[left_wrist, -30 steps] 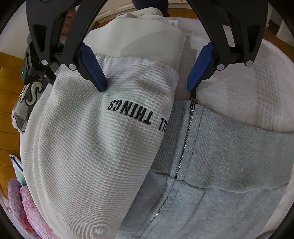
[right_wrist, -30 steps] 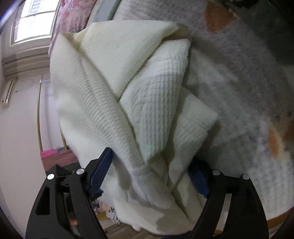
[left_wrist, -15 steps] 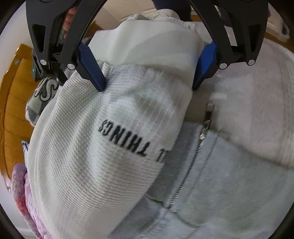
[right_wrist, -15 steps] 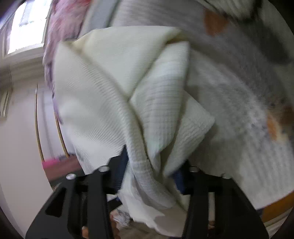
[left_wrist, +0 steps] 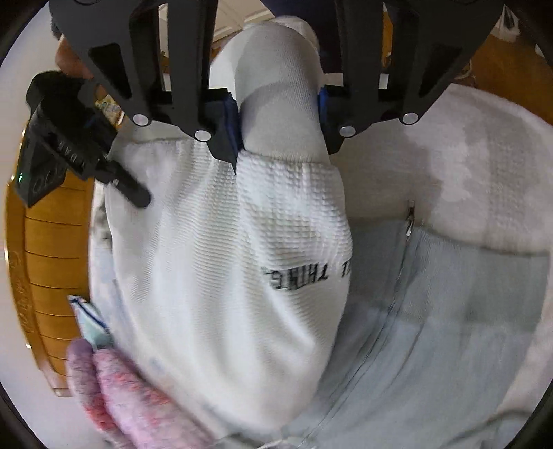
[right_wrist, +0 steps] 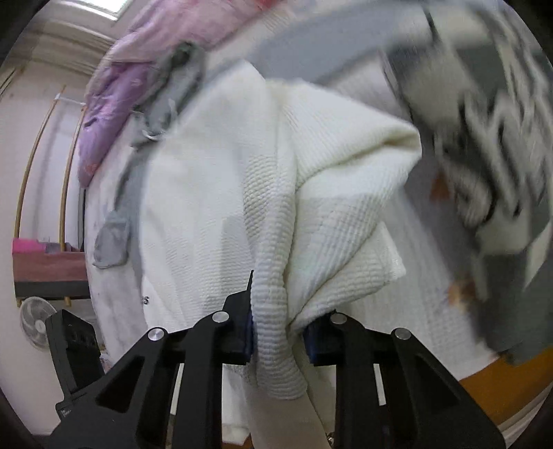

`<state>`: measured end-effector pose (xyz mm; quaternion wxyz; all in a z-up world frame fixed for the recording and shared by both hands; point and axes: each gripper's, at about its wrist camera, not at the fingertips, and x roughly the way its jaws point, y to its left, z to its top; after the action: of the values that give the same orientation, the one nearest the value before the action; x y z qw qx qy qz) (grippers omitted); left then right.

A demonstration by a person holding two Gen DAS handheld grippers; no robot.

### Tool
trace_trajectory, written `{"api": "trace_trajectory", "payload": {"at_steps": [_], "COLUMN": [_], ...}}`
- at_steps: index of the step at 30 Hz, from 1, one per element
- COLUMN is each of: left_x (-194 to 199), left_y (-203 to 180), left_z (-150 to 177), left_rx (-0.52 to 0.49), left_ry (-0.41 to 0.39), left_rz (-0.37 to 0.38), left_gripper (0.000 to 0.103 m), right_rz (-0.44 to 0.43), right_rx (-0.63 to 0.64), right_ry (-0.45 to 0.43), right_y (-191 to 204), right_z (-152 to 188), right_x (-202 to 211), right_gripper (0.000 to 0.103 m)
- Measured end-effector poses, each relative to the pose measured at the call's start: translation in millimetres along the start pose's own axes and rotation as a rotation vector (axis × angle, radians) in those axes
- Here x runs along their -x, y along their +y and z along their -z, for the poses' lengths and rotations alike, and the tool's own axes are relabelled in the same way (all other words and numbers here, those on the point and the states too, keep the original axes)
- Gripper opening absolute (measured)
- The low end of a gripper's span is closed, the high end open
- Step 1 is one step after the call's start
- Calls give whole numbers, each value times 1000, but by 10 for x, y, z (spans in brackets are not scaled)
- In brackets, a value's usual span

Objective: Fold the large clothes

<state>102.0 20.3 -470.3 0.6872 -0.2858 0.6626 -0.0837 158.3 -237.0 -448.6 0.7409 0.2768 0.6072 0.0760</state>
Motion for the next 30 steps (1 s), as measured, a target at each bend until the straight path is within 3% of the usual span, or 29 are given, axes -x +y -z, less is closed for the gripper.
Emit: {"api": "trace_trajectory", "payload": {"at_steps": [7,11,15,20,24,27,30], "left_x": [558,812,936,946,777,467,-91], "left_y": [-669,-1026,-1451,-2188,-2820,-3153,-3271], "left_z": [28,81,164,364,607,835,1039], "left_rx": [-91,-108,-156,-259,-385,-452,-492], "left_ry": [-116,-168,-233,-305,-349,-342,-270], "left_rz": [6,44,81,144,172,169,141], "left_gripper": [30,30,30,30,30,30,30], "right_rz": [13,-11,-37,-73,-112,-102,-65], "right_rx": [189,221,236,243,185,138,44], "right_ry": [-98,-152,-216,-339,-424,-437,-389], "right_y": [446,508,311,-105,-741,-1264,-1888], "right_z": [-290,-410,-536,-682,-691,-606,-522], "right_x": [681,1056,1480,2164,2646,2757,2569], "right_gripper": [20,19,19,19,20,20,20]}}
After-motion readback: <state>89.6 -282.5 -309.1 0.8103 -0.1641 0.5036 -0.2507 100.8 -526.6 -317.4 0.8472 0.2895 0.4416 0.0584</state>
